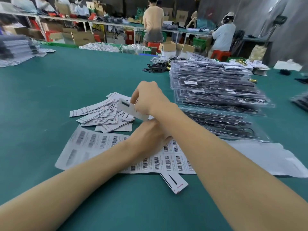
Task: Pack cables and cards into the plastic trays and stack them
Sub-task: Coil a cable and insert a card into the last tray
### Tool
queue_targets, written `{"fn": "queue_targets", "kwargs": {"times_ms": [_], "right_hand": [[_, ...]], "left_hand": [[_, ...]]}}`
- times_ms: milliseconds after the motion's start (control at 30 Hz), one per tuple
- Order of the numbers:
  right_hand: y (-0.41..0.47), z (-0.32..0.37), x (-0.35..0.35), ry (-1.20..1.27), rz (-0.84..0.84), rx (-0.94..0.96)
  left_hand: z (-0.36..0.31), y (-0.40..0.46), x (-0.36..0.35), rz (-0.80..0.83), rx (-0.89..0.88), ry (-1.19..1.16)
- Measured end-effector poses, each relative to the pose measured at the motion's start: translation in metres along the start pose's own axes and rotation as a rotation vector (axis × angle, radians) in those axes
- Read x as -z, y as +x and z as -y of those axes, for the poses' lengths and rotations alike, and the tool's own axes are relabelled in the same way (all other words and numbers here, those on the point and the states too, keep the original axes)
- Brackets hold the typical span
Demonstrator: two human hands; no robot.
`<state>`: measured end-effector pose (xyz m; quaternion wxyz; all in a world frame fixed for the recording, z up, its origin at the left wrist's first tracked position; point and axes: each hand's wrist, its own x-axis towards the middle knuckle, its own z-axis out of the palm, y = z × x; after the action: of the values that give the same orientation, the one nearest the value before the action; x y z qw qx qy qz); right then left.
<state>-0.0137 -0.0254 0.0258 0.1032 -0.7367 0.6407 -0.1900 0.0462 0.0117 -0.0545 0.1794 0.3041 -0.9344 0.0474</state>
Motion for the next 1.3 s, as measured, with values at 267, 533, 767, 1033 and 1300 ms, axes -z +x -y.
{"fn": "queue_targets", "kwargs": {"times_ms": [267,533,767,1033,1300], "right_hand": [[-0.078,-0.044,0.029,0.214,-0.653,0.363],[-0.162,-0.119,-0.005,-0.078,-0.599,0.443],[-0.149,-0.133,-0.009,-0.208,-0.593,0.358],[-0.137,-0.136,-0.015,-0.207,-0.695,0.280],[-0.134,-0.133,-0.021,-0.260,-0.680,0.314]], "left_hand": [[-0.002,-0.004,0.003,-0.179,-0.117,-0.265],[0.003,-0.003,-0.004,-0.103,-0.041,-0.279],[0.003,-0.002,-0.002,-0.133,-0.115,-0.271],[0.005,-0.004,-0.005,-0.142,-0.077,-0.364],[0.006,-0.006,-0.007,-0.142,-0.049,-0.333]]}}
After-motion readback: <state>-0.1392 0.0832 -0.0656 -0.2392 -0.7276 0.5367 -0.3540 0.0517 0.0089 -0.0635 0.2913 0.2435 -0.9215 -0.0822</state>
